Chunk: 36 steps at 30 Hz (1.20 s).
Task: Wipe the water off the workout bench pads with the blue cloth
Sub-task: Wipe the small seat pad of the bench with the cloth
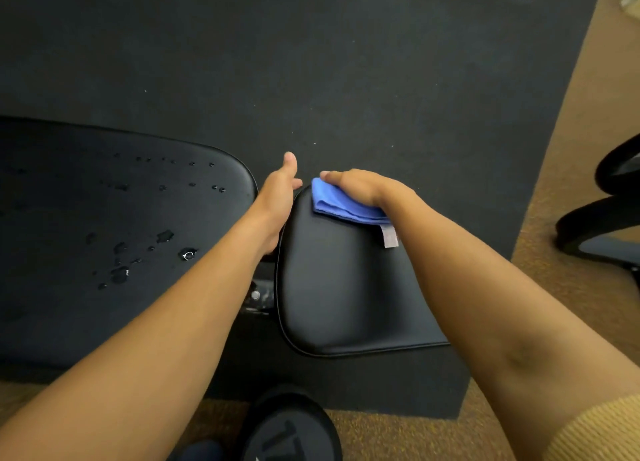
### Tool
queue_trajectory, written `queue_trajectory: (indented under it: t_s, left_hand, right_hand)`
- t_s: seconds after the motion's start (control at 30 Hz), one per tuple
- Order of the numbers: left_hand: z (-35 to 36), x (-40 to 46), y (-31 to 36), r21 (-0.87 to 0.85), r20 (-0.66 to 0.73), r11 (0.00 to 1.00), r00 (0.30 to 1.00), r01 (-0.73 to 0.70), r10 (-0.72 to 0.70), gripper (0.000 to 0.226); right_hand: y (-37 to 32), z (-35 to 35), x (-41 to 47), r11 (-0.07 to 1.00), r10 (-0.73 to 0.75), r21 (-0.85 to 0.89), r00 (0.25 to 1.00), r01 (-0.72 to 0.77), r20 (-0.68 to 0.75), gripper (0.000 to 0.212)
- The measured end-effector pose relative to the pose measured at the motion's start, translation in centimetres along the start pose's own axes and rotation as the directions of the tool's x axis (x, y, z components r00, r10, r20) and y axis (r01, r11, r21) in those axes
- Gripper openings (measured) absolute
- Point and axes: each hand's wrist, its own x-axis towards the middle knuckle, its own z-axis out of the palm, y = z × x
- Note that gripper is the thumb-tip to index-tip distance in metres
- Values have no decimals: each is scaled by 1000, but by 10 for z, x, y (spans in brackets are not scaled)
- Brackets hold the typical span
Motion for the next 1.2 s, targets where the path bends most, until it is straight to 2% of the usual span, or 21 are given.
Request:
queue_trajectory:
  t_s: [0.1,0.2,0.43,0.53,0.63,0.7,0.8,0.93,1.07,1.2]
  left_hand:
    - [0,4,-2,-12,45,1000,999,27,-26,88]
    - [-2,5,-4,-32,78,999,996,32,-29,90]
    - [-5,4,-3,-85,100,996,995,37,-29,84]
    - [-4,-1,0,-47,131,998,991,31,-25,87]
    - [0,1,4,42,86,999,996,-6,3,84]
    - [4,6,10,162,44,986,998,-43,36,80]
    - [20,16,23,444,1,889,992,-115,128,77]
    - [63,29,38,704,125,682,980,-197,155,81]
    - [108,38,40,799,247,528,957,-289,149,89]
    - [135,47,38,801,342,489,934,-346,101,83]
  right_hand:
    - [31,-7,-8,996,83,21,996,-82,-36,65]
    - [35,-6,-8,991,134,13,988,-134,-74,72]
    - [-26,12,1,996,62,-61,996,-66,-63,69]
    - [-34,16,2,992,41,-114,996,-50,-85,69]
    - [-21,15,-2,994,62,-81,991,-72,-117,78]
    - [-8,10,-8,994,89,-47,988,-96,-124,84]
    - [23,-1,-21,987,155,-26,977,-160,-147,91]
    - [62,-9,-37,973,202,-67,959,-219,-196,90]
    - [82,-13,-47,969,198,-100,955,-224,-220,85]
    - [115,-20,-56,957,281,-3,932,-290,-227,90]
